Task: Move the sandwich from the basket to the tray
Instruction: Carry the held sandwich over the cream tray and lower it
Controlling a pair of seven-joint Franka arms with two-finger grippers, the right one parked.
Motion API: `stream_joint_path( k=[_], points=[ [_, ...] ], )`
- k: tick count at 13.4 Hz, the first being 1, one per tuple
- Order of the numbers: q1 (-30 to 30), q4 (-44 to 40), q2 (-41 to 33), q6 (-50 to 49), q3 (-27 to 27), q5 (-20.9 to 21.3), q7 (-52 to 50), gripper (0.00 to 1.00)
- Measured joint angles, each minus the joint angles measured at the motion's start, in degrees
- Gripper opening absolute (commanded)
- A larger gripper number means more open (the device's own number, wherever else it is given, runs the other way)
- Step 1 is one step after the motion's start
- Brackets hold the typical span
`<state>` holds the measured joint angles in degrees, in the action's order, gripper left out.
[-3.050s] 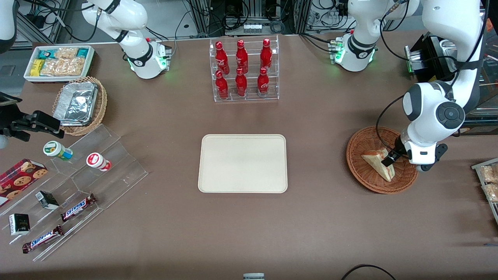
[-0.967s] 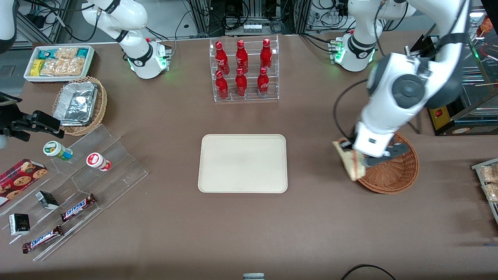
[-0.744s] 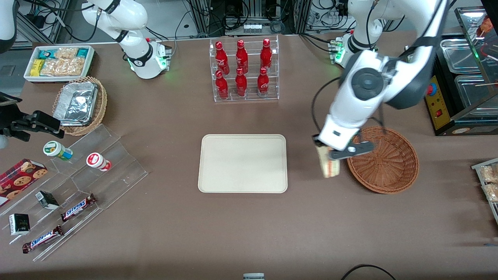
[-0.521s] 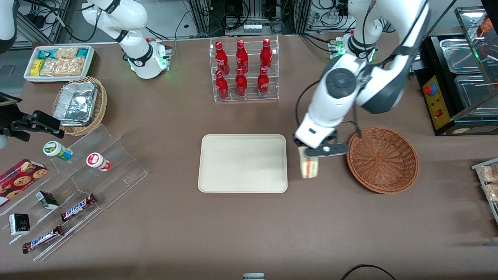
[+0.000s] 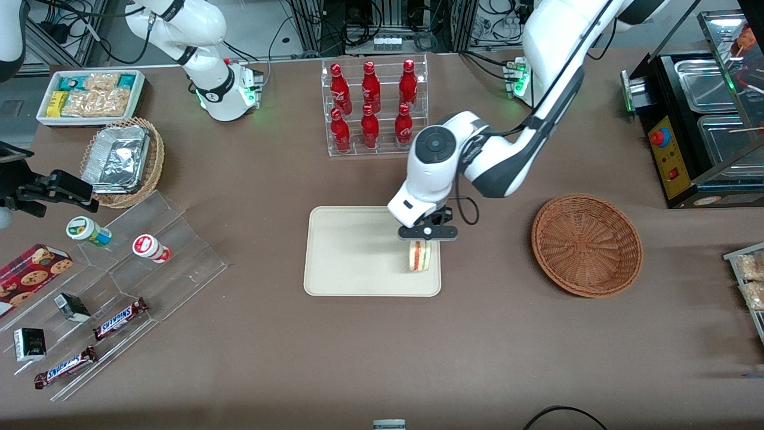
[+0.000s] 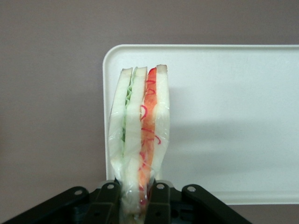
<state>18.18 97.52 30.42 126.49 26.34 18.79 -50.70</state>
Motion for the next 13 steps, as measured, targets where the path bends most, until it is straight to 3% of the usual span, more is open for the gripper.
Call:
stream_joint_path(
  k=[3,11,12,13],
  points=[
    [1.8,-1.1,3.8,1.0,0.0,5.8,-5.0,0.13],
    [5.6,-1.4,7.4,3.4,-2.8,8.0,-6.9,0.19],
    [6.0,-1.5,7.8,3.5,-3.1,8.0,-7.0,0.32],
    [6.2,-1.5,8.2,3.6,-3.2,8.1,-7.1,0.58]
  ],
)
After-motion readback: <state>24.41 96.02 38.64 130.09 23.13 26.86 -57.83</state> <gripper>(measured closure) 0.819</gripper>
